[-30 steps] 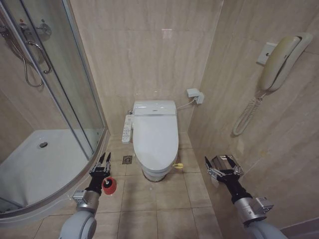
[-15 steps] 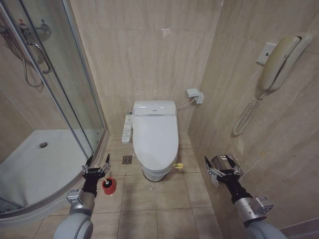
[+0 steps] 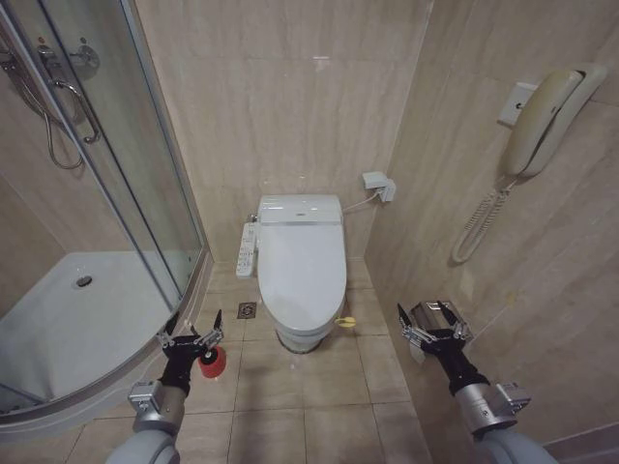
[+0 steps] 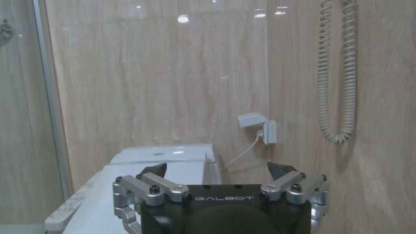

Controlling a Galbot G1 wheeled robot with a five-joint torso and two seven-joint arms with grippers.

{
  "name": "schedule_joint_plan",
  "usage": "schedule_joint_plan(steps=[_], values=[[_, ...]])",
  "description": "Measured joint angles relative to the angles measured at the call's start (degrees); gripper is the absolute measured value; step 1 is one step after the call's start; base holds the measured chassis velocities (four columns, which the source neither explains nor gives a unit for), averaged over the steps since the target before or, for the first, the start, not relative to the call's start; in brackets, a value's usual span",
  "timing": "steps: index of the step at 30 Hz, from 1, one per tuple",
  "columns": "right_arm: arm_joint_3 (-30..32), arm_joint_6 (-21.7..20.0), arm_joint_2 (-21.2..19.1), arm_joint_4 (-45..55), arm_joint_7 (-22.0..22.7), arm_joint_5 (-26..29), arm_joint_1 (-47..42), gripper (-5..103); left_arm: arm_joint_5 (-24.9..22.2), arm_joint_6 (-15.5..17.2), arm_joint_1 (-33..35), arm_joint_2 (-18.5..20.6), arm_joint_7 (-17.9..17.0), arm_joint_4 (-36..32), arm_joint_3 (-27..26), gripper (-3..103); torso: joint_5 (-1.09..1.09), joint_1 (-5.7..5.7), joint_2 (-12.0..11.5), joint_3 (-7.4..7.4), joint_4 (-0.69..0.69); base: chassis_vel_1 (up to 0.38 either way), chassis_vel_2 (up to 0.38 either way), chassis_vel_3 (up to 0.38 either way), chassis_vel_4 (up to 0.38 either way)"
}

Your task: Open the toilet lid, clean the toilet bowl with a toilet brush, close the toilet lid, and flush.

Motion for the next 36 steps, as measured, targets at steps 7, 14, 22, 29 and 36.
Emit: schedule_joint_plan(steps=[7, 14, 22, 29, 36], values=[[0.0, 0.0, 0.0, 0.0, 0.0, 0.0, 0.0, 100, 1.96, -0.83, 2.26, -1.39, 0.21, -1.33, 0.66, 100, 0.0, 0.0, 0.0, 0.0, 0.0, 0.0, 0.0, 0.0, 0.0], [0.0, 0.0, 0.0, 0.0, 0.0, 0.0, 0.0, 100, 2.45, -1.44, 2.7, -1.97, 0.23, -1.53, 0.72, 100, 0.01, 0.0, 0.0, 0.01, 0.0, 0.0, 0.0, 0.0, 0.0], [0.0, 0.0, 0.0, 0.0, 0.0, 0.0, 0.0, 100, 3.13, -1.47, 3.53, -2.39, -0.26, -1.61, 0.67, 100, 0.01, 0.0, 0.0, 0.01, 0.0, 0.0, 0.0, 0.0, 0.0], [0.0, 0.0, 0.0, 0.0, 0.0, 0.0, 0.0, 100, 3.14, -1.43, 3.52, -2.4, -0.3, -1.61, 0.67, 100, 0.01, 0.0, 0.0, 0.01, 0.0, 0.0, 0.0, 0.0, 0.0], [0.0, 0.0, 0.0, 0.0, 0.0, 0.0, 0.0, 100, 3.15, -1.4, 3.5, -2.39, -0.33, -1.61, 0.67, 100, 0.01, 0.0, 0.0, 0.01, 0.0, 0.0, 0.0, 0.0, 0.0]])
